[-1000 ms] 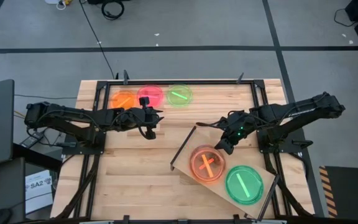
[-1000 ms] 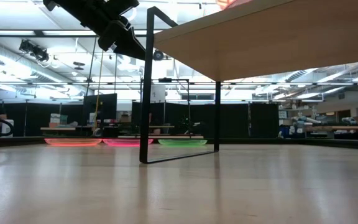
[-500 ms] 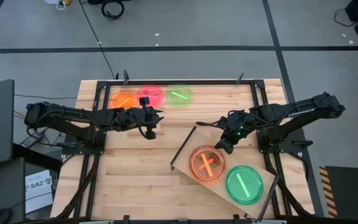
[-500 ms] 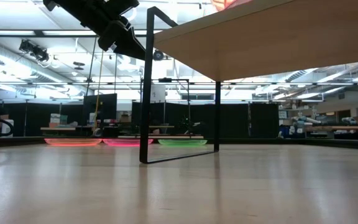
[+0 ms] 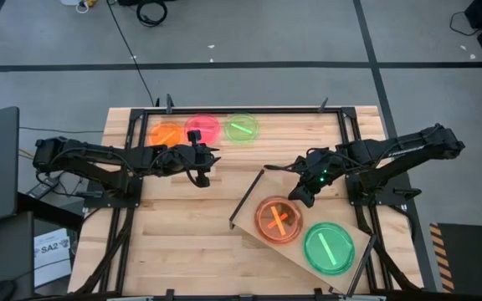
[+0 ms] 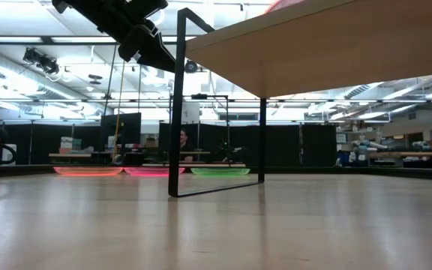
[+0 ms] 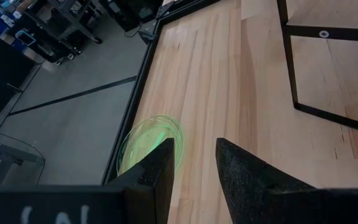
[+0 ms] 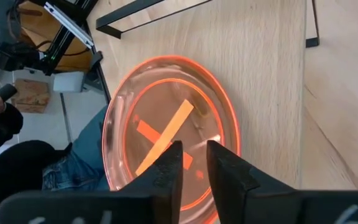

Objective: Place and stack plates onto a shelf
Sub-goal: Stack the transparent orange plate on the transparent green plate on the shelf

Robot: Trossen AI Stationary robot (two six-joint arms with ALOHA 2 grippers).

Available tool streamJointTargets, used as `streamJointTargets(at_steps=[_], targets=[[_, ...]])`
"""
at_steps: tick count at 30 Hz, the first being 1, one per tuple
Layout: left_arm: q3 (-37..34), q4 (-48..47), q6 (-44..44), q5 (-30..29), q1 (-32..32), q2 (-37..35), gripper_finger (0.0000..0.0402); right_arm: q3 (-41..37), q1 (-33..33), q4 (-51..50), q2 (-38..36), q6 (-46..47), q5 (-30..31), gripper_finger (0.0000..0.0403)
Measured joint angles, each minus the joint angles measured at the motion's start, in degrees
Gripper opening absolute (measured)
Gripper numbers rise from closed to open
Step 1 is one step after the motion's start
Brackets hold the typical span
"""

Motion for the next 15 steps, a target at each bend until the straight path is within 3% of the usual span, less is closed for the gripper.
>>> streamJointTargets(at_steps=[15], targets=[[0.0, -0.01, 0.0, -0.1, 0.0, 0.0, 0.0126, 0.0, -0.02, 0.0, 0.0, 0.0, 0.39, 0.0118]])
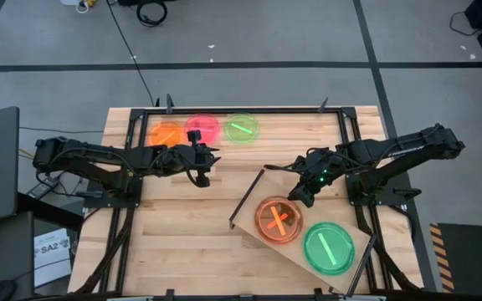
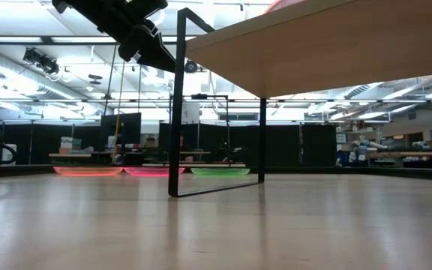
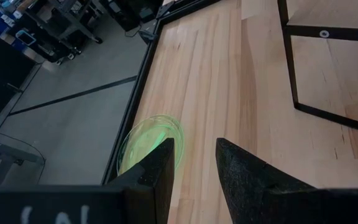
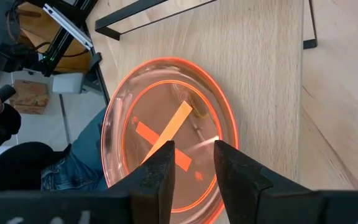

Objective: Place and stack plates onto a shelf
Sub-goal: Stack the transparent orange plate on the transparent green plate on the shelf

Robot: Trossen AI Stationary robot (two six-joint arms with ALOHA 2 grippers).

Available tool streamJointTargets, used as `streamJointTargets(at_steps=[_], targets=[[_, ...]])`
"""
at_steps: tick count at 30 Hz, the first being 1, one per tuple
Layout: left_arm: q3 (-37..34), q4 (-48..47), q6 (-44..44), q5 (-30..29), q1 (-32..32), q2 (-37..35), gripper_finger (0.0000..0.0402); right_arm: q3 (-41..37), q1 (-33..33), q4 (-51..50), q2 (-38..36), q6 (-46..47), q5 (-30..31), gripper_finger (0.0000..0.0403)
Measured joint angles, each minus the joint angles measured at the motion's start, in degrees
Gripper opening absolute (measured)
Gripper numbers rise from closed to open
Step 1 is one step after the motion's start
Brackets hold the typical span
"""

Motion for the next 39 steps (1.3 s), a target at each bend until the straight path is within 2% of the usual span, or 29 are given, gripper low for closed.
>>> streamJointTargets(at_steps=[7, 14, 22, 26, 31, 36, 39], targets=[[0.0, -0.14, -0.01, -7.46, 0.38, 0.0, 0.0126, 0.0, 0.0, 0.0, 0.0, 0.0, 0.0, 0.0117], [0.0, -6.99, -5.98, -7.24, 5.65, 0.0, 0.0126, 0.0, 0.0, 0.0, 0.0, 0.0, 0.0, 0.0117], [0.0, -20.59, -14.79, 2.79, 16.66, 0.0, 0.0126, 0.0, 0.0, 0.0, 0.0, 0.0, 0.0, 0.0117], [0.0, -24.3, -17.54, 4.64, 21.52, 0.0, 0.0126, 0.0, 0.0, 0.0, 0.0, 0.0, 0.0, 0.0117], [0.0, -26.28, -17.73, 4.93, 26.72, 0.32, 0.0126, 0.0, 0.0, 0.02, 0.0, 0.0, -0.02, 0.0117], [-0.39, -26.62, -17.97, 12.55, 31.34, 0.57, 0.0126, 0.0, 0.0, 0.02, 0.0, 0.01, 0.0, 0.0117], [-1.81, -26.69, -17.99, 14.08, 33.04, 0.57, 0.0126, 0.0, 0.0, 0.02, 0.0, 0.01, -0.01, 0.0116]])
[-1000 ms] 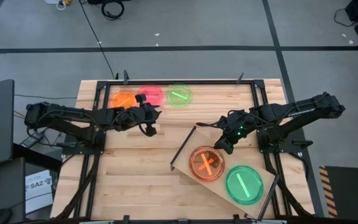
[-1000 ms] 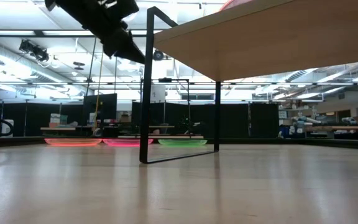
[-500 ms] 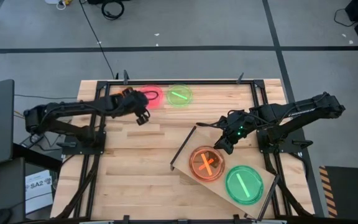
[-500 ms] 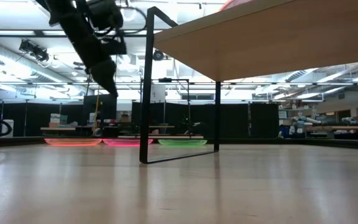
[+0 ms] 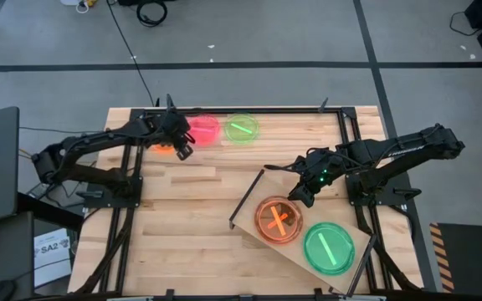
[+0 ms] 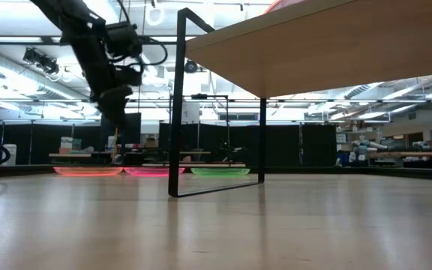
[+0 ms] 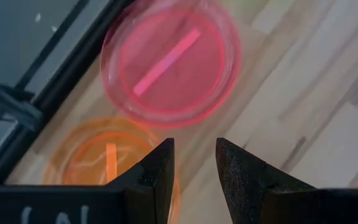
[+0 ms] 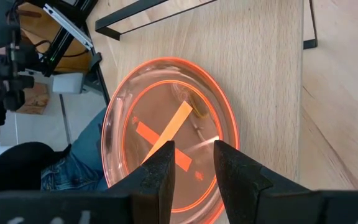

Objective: Place and stack plates onto a shelf
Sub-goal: Stack the transparent orange plate on the transparent green plate on the shelf

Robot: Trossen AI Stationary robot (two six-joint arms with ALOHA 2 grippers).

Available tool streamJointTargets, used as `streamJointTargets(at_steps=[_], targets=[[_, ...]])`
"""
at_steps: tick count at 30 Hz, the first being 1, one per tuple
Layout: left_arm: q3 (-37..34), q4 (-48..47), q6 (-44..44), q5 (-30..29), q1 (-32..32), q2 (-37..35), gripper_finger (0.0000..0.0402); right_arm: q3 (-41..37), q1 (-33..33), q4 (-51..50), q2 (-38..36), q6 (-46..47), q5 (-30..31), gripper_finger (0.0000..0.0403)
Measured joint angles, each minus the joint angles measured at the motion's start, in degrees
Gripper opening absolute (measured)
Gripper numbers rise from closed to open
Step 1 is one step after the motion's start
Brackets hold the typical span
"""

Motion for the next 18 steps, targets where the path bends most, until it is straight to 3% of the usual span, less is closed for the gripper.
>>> streamJointTargets(at_steps=[18], targets=[[-10.33, 3.43, -0.05, 0.92, 3.64, 0.02, 0.0126, 0.0, 0.0, 0.0, -0.02, -0.01, 0.01, 0.0116]])
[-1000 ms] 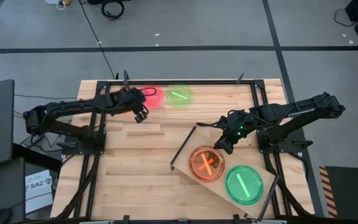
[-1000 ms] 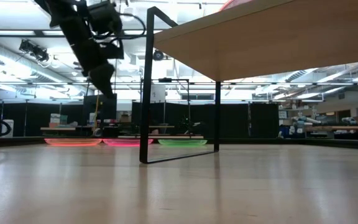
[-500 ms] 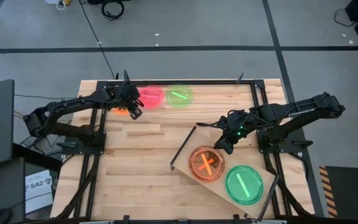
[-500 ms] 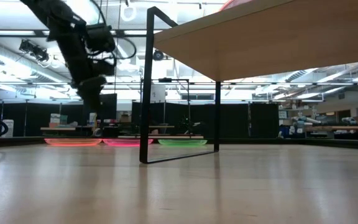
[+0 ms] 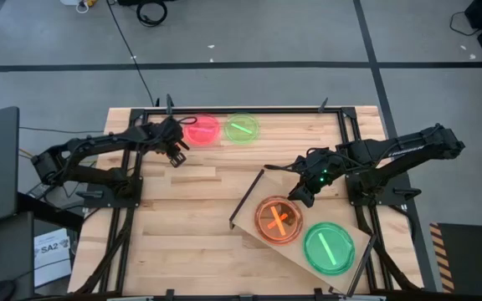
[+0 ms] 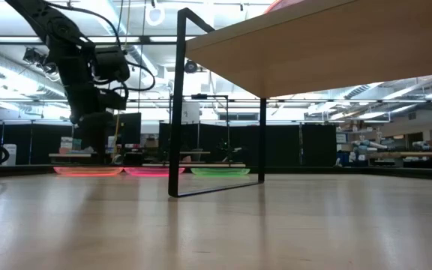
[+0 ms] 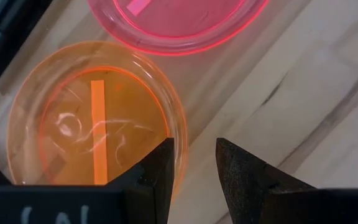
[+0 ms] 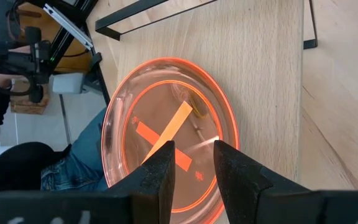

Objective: Place and stack plates onto a shelf
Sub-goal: Stack the transparent orange plate on the transparent green plate on the shelf

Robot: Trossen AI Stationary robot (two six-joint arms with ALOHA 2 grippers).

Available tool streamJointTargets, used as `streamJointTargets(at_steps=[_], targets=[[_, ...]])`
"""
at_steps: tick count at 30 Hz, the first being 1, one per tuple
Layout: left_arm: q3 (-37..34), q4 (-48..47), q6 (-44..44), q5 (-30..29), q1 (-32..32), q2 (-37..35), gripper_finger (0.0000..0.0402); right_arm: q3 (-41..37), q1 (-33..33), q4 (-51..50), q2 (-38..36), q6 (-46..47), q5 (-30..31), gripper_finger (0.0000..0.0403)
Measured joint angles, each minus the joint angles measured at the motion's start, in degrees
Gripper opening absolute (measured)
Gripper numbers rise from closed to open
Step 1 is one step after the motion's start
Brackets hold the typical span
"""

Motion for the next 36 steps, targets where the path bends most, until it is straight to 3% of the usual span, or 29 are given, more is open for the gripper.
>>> streamJointTargets(at_steps=[12, 26, 36], targets=[[-5.52, 11.73, -0.02, -0.12, 0.0, 0.0, 0.0126, 0.0, 0.0, 0.0, 0.0, 0.02, -0.02, 0.0116], [-11.62, 15.74, 0.02, -4.27, 0.04, 0.0, 0.0126, 0.0, 0.0, 0.02, 0.0, 0.02, 0.0, 0.0116], [-12.12, 16.19, 0.01, -7.05, 0.04, 0.0, 0.0126, 0.0, 0.0, 0.02, 0.0, 0.02, -0.01, 0.0117]])
